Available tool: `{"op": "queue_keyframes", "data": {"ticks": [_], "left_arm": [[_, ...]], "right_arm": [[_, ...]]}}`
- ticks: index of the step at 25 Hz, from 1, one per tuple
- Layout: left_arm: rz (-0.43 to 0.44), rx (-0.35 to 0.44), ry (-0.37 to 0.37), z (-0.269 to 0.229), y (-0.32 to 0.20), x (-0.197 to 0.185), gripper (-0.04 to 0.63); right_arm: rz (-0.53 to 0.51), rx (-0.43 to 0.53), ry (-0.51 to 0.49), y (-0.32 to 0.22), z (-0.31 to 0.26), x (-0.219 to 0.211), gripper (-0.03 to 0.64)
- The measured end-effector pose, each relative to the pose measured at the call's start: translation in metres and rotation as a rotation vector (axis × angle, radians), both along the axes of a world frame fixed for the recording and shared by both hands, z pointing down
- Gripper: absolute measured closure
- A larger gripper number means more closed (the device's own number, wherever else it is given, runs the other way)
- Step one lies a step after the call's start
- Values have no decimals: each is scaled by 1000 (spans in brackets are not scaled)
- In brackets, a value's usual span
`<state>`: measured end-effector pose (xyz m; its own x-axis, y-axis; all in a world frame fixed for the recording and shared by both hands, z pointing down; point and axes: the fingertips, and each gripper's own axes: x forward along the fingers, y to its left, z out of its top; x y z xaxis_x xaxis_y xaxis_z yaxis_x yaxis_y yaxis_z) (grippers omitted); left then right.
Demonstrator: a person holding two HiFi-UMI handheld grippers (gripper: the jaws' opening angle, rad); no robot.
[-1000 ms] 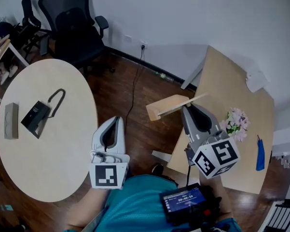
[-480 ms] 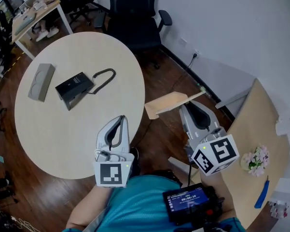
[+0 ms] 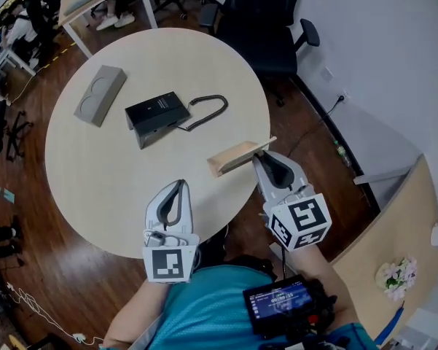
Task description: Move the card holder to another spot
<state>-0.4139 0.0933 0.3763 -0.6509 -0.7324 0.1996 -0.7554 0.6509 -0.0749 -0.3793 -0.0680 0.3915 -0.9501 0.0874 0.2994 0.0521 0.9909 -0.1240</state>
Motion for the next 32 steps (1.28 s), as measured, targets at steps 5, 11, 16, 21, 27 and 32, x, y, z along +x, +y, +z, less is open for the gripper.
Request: {"op": "queue_keyframes", "data": {"ticks": [5,11,16,21,27,32], "left_arm": [[-44,-25,14,21,17,-15,555],[-54,-74,11,37,26,-26,566],[-23,-111,-10,39,24,-31,581],[5,-171,-46,43,23,-36,581],[15,-184,-59,46,22,-39,581],[33,-190,-70,44,25,-40,581]], "right_arm": [[-20,13,56,18,56,-29,581],[-47,44,129,33,115,-47,581],[-54,70,156,37,145,-57,581],[-68,95,197,46,171,-62,581],[-65,126,236,52,194,-57,580],[-35,119,249,51,202,-54,577]]}}
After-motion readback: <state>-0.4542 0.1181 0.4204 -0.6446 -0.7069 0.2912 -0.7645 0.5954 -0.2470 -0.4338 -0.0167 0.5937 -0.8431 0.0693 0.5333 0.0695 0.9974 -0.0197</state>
